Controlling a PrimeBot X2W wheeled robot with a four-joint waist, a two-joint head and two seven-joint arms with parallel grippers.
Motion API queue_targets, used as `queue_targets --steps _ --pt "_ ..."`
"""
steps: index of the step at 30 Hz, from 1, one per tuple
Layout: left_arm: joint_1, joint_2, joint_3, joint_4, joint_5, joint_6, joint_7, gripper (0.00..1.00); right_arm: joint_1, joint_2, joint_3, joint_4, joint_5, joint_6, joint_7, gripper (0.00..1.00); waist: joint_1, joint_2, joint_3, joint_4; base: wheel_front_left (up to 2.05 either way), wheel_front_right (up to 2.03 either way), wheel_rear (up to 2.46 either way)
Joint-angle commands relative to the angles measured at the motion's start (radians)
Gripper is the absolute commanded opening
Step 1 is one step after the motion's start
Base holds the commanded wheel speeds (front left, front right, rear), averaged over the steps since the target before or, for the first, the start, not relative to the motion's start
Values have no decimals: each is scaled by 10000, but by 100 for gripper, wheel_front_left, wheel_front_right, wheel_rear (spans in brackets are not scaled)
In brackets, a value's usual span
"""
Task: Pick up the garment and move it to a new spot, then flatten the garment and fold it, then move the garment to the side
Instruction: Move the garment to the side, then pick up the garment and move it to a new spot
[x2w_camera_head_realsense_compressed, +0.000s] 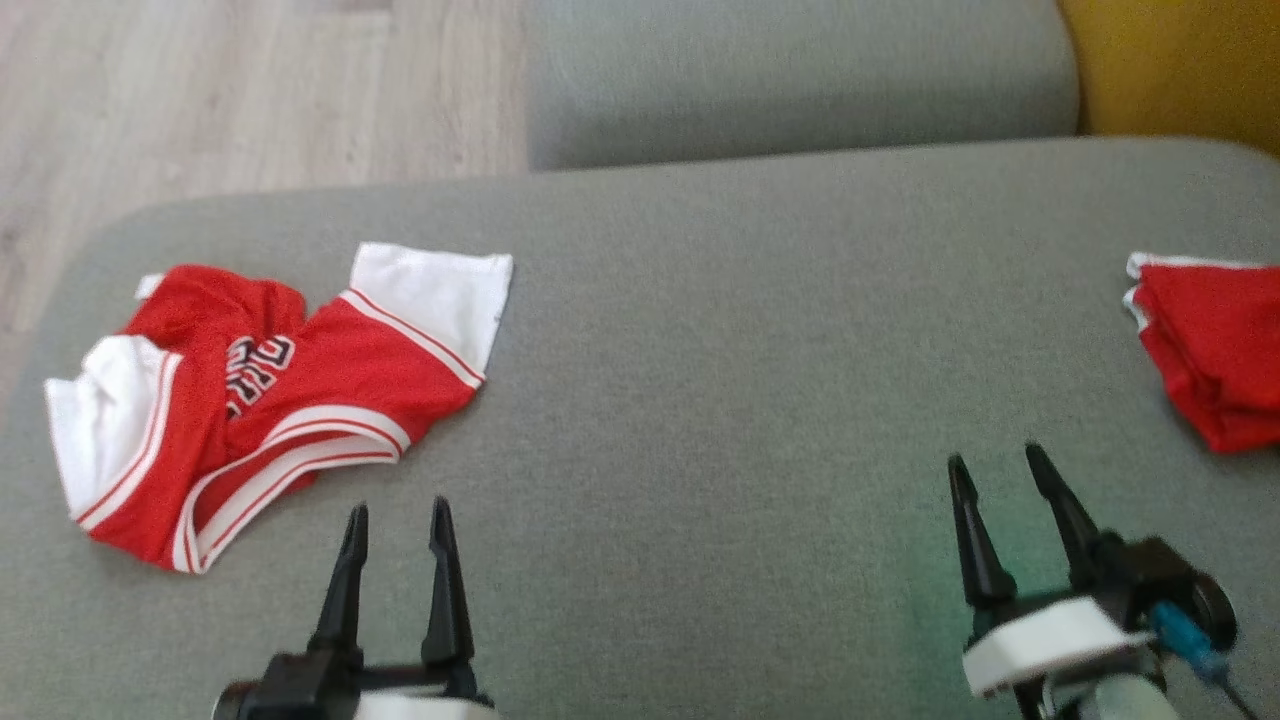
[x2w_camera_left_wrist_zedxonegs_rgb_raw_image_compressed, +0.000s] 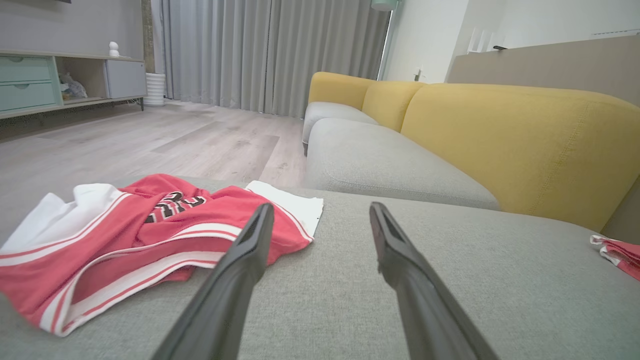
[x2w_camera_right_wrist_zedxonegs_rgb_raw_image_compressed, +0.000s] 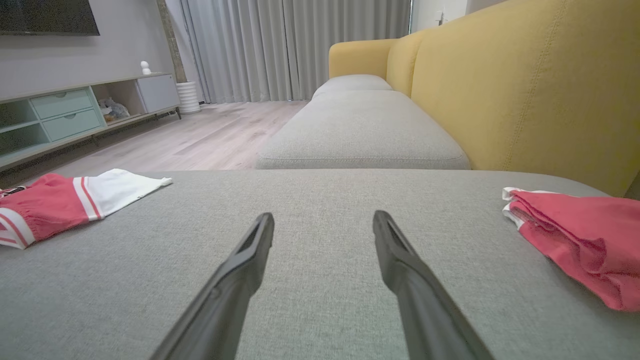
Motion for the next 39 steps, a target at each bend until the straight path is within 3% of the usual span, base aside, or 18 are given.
queue_targets --steps 1,14,28,34,39 --pt "-71 -7 380 -357 97 1 -51 100 12 59 67 -445 -155 -7 -109 100 3 -1 -439 242 0 0 0" --pt "701 -7 687 -146 367 -342 -51 100 1066 208 -241 -822 -214 -7 -110 100 3 -1 -1012 306 0 0 0" --pt "778 -7 736 -75 480 -318 -51 100 1110 211 -14 -783 -33 -7 -110 100 3 -1 -932 220 0 0 0" --pt "661 -7 706 -34 521 -295 -51 100 1078 211 9 -756 34 -7 -110 100 3 -1 -821 733 0 0 0" --pt "538 -7 713 -33 556 -282 -51 100 1079 211 -30 -775 71 -7 -110 100 3 -1 -722 1712 0 0 0"
